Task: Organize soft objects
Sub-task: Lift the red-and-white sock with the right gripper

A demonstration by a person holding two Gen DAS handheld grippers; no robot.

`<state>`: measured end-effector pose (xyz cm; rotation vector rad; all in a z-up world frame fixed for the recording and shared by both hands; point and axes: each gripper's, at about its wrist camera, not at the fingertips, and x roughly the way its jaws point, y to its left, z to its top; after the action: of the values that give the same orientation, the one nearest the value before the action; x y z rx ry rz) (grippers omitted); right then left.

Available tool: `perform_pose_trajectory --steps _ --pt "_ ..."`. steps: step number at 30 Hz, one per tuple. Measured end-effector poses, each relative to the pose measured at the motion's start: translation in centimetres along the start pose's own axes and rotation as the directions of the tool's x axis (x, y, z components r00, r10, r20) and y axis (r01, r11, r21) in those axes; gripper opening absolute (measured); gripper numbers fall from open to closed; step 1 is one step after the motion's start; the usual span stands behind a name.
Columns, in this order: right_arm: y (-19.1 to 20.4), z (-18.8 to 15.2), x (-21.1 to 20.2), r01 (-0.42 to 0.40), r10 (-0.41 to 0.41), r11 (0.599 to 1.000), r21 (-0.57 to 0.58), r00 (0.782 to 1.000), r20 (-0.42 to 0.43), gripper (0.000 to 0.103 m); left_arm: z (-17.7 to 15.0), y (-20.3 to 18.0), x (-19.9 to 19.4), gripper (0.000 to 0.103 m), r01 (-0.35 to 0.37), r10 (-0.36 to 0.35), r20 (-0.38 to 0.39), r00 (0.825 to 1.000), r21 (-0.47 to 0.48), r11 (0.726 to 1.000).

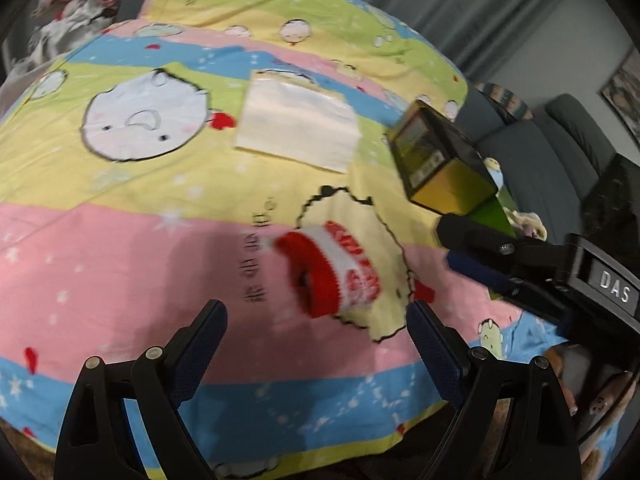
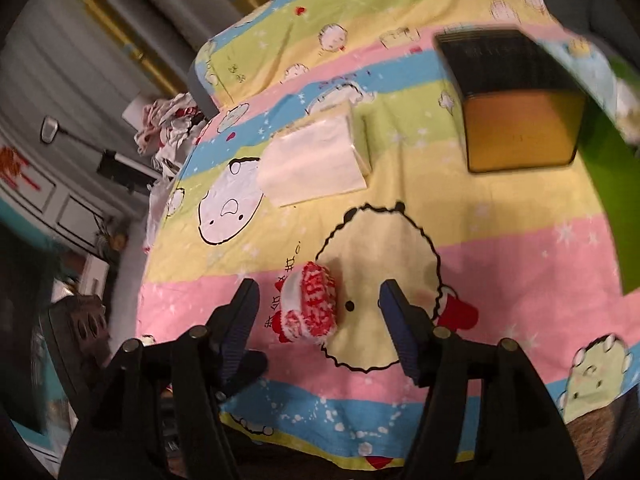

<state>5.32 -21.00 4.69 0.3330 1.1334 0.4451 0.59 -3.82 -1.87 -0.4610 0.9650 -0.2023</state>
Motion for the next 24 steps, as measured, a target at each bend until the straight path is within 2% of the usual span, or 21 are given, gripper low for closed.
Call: perform_pose_trajectory --steps 3,6,8,10,11,15,17,24 --pt "-0.7 0.0 1.4 -0.041 0.042 0.999 0.030 0.998 -0.044 0.063 0.2 -0.8 0.9 0.089 0.010 -0.010 0.005 1.000 0.011 1.000" --pt "-0.6 0.0 2.6 -0.060 0.061 0.998 0.020 0.996 -0.071 0.063 0.3 -1.3 1.8 0.072 0.009 -0.009 -0.006 1.000 0.020 1.000" --pt "-0.4 0.1 3.3 -0.070 0.071 0.997 0.009 0.993 -0.089 0.061 0.4 -1.3 2.6 0.071 -0.002 0.002 -0.017 1.000 0.021 1.000" --pt "-0.3 0.3 4.2 -0.069 0.068 0.998 -0.001 0.992 -0.107 0.060 0.4 -1.3 3.1 0.059 -0.012 0.013 -0.024 1.000 0.017 1.000" --pt "-0.3 0.3 4.5 -0.066 0.064 0.998 -0.009 0.992 -0.112 0.057 0.4 -1.2 3.5 0.057 -0.012 0.012 -0.034 0.999 0.015 1.000" --pt "-0.3 0.1 6.1 -0.085 0.082 0.996 -0.011 0.985 -0.153 0.046 0.4 -1.2 4.0 0.056 0.004 -0.003 -0.038 0.999 0.017 1.000" --pt "-0.7 0.0 6.6 -0.105 0.105 0.994 0.009 0.980 -0.170 0.039 0.4 -1.3 4.3 0.051 0.004 -0.002 -0.049 0.999 0.026 1.000" --pt "-0.3 -0.4 5.2 -0.134 0.131 0.991 -0.015 0.984 -0.123 0.036 0.2 -2.7 2.7 0.047 -0.027 0.027 0.001 1.000 0.103 0.994"
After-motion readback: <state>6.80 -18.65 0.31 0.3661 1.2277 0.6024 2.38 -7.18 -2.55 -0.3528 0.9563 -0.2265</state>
